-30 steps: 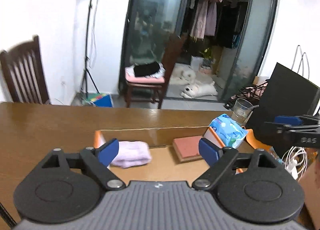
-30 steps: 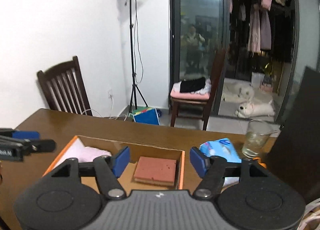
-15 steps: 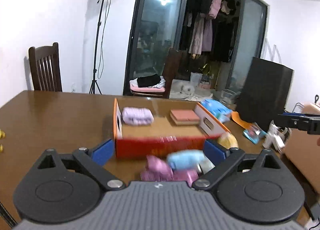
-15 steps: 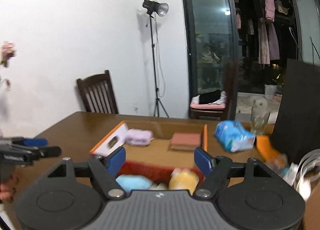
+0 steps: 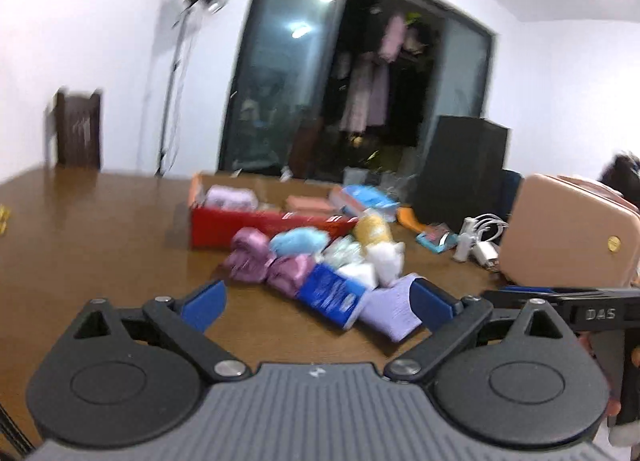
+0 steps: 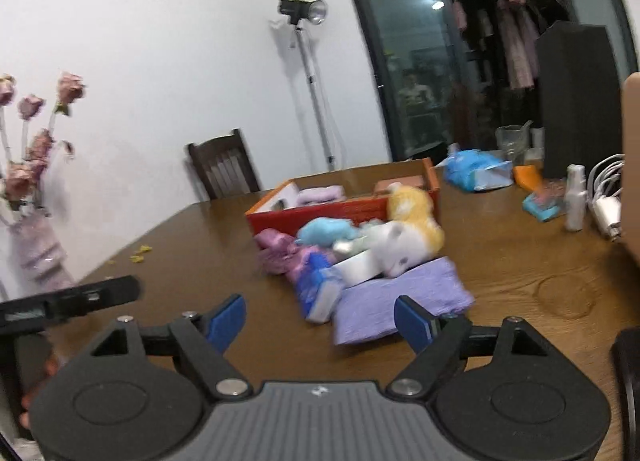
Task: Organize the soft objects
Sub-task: 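Close both grippers on the purple mesh drawstring bag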
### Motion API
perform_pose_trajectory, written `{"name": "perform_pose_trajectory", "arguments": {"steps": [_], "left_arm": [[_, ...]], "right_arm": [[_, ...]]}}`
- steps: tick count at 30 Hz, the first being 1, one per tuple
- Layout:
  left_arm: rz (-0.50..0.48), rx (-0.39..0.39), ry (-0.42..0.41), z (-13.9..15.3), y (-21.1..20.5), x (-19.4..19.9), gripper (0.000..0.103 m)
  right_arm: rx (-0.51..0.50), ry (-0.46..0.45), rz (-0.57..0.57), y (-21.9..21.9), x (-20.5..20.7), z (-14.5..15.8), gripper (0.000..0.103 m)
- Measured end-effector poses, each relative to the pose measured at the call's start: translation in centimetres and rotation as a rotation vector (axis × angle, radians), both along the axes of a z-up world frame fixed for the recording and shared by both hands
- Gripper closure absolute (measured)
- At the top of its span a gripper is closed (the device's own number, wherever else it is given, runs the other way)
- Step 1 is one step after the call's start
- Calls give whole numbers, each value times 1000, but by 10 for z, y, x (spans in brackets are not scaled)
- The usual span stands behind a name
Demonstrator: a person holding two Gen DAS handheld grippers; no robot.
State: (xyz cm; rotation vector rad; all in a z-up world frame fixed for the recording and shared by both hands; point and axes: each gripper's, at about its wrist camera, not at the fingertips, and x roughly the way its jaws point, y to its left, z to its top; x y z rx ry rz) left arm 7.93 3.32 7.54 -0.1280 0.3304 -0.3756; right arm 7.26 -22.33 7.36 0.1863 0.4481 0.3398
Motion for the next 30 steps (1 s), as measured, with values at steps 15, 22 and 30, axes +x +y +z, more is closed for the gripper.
{"name": "perform_pose_trajectory", "arguments": {"steps": [15, 22, 30], "left_arm": [[-184, -60, 386, -91, -112, 130, 43], [-316, -133, 472, -101, -95, 99, 84], [-232, -161, 435, -90, -42, 56, 48]], "right_arm": [[67, 161, -200, -71, 163, -65, 52], [173, 261, -110, -72, 123, -90, 87], [188, 226, -47, -61, 49, -79, 70]]}}
